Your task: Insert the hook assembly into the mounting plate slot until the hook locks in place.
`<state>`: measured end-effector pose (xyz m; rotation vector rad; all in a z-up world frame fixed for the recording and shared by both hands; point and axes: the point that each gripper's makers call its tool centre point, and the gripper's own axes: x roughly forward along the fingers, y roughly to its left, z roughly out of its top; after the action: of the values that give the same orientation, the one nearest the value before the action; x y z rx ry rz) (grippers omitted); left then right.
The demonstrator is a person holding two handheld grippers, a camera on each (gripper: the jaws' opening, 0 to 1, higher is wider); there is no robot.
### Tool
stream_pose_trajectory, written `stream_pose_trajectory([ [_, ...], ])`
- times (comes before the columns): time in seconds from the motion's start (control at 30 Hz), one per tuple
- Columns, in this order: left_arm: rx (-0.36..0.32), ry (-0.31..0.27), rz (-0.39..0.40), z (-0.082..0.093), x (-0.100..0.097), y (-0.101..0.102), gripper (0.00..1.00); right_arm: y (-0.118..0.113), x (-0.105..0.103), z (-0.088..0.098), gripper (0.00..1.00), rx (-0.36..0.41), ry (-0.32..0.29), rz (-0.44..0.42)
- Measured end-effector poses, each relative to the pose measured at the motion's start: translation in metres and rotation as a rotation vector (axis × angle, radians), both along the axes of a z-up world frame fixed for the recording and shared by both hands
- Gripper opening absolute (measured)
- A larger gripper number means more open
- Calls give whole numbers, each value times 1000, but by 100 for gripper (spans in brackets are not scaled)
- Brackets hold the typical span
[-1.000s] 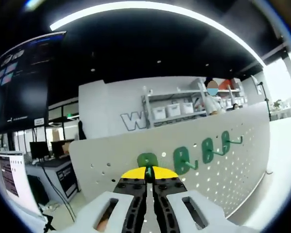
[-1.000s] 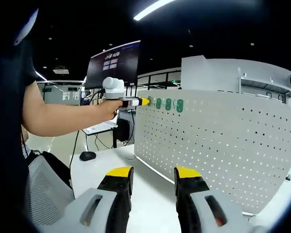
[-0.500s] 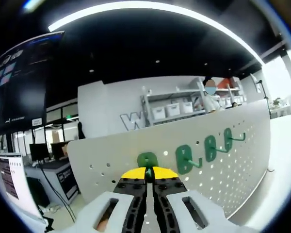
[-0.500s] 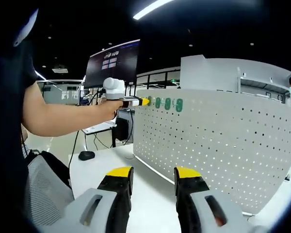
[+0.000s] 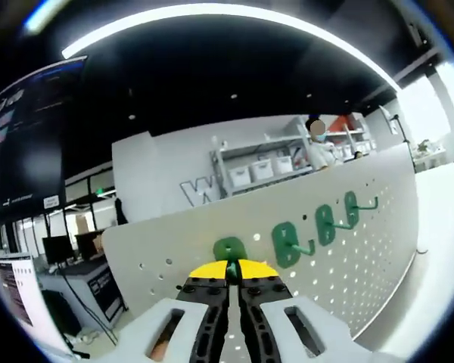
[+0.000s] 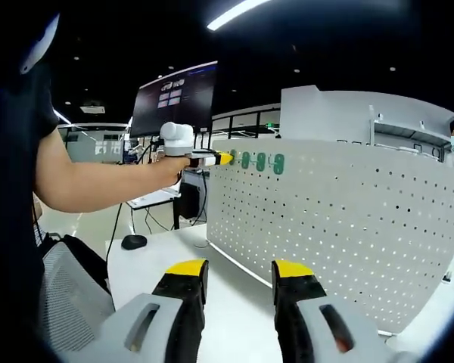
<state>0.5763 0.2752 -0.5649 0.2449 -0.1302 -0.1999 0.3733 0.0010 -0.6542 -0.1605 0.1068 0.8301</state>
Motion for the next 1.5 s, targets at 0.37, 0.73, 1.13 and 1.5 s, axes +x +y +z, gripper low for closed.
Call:
stream_pose_trajectory([
  [0.37, 59, 2, 87, 1, 0, -4, 3, 3, 0, -1, 32, -1, 4, 6],
  [0.73, 77, 13, 139, -2, -1, -2, 3, 0, 0, -3, 32, -3, 9, 1],
  [1.13, 55, 5, 114, -2, -2, -2, 4, -1, 0, -1, 32, -3, 6, -1],
  [1.5, 16, 26, 114, -7, -7, -1, 15, 0, -2, -1, 32, -6, 3, 1],
])
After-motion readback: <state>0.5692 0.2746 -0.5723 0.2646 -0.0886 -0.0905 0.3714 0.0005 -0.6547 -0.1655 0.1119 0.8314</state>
